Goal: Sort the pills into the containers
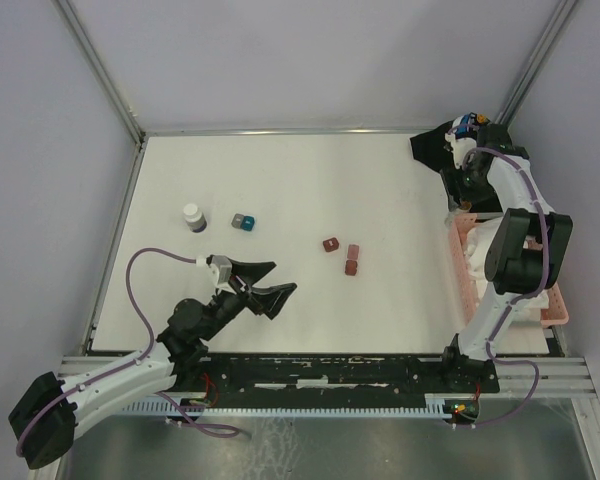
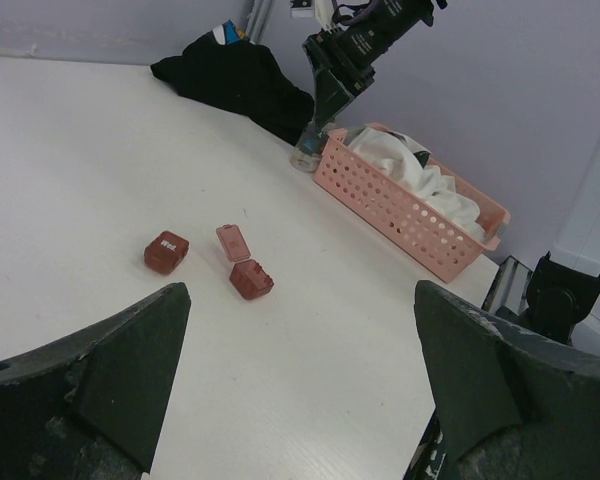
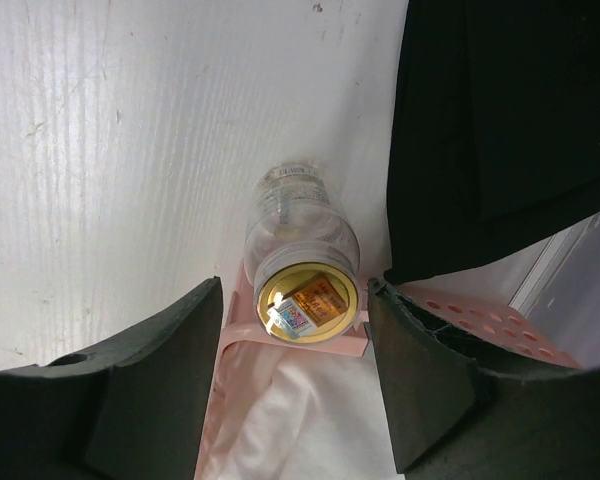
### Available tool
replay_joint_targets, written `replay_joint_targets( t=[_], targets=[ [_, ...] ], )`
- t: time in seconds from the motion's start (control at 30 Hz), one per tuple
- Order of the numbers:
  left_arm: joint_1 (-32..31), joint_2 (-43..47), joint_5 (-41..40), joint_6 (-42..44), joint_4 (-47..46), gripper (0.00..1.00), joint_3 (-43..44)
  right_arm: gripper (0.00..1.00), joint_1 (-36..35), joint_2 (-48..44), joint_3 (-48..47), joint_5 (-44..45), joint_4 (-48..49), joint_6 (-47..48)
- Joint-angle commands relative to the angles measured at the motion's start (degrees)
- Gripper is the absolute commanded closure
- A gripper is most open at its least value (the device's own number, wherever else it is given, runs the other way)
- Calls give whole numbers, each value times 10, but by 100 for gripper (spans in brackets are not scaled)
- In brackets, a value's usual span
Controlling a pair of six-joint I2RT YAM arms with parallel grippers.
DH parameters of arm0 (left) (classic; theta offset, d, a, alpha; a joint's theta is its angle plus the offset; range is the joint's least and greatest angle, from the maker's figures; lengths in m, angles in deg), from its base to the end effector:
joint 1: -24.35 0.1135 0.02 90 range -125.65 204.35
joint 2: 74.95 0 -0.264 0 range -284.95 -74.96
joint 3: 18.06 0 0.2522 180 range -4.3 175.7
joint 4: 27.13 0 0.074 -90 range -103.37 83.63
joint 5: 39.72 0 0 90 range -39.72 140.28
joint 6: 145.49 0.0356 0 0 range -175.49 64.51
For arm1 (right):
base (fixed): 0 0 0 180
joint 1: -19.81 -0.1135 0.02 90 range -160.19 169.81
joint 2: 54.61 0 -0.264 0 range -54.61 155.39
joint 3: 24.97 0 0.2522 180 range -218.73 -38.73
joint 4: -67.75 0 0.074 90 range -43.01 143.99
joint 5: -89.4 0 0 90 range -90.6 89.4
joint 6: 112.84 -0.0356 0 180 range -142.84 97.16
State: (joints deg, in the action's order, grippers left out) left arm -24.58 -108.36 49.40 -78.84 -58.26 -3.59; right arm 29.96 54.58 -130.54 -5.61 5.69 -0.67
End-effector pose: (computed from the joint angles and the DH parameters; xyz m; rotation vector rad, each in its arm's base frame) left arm 0.0959 -0.1092 0.2001 0.3049 1.4048 -1.0415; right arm 0.3978 -0.0681 0.2472 -0.3091 2.6921 -0.0486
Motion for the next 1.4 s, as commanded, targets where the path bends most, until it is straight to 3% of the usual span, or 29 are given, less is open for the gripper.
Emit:
replay_joint_targets(
  t=[0.0,0.2,0.43,0.57,0.7,0.83,0.97,1.13,1.37],
  targets=[
    [0,-2,13,-15,-14,0,-7,34,4,8,-22,11,-2,-1],
    [0,-5,14,-15,-9,0,-7,48,5,11,-26,5,-4,-2],
    [0,-20,38,-12,-15,1,-4,79,4,-6,-21,-7,-1,8],
    [0,-33,75,-5,-61,1,-9,88,4,-58,2,-76,3,30],
    [-2,-66,117,1,-120,3,-7,97,4,-126,32,-199,-8,71],
    [-38,-95,117,50,-177,7,2,98,1,-182,49,-353,-62,133],
    [-123,-122,83,207,-190,7,32,98,-25,-238,55,-485,-175,273],
    [-182,-171,41,340,-156,4,95,98,-106,-329,110,-575,-269,417],
    [-223,-254,-76,389,-87,4,179,98,-177,-418,206,-626,-230,446]
  ],
)
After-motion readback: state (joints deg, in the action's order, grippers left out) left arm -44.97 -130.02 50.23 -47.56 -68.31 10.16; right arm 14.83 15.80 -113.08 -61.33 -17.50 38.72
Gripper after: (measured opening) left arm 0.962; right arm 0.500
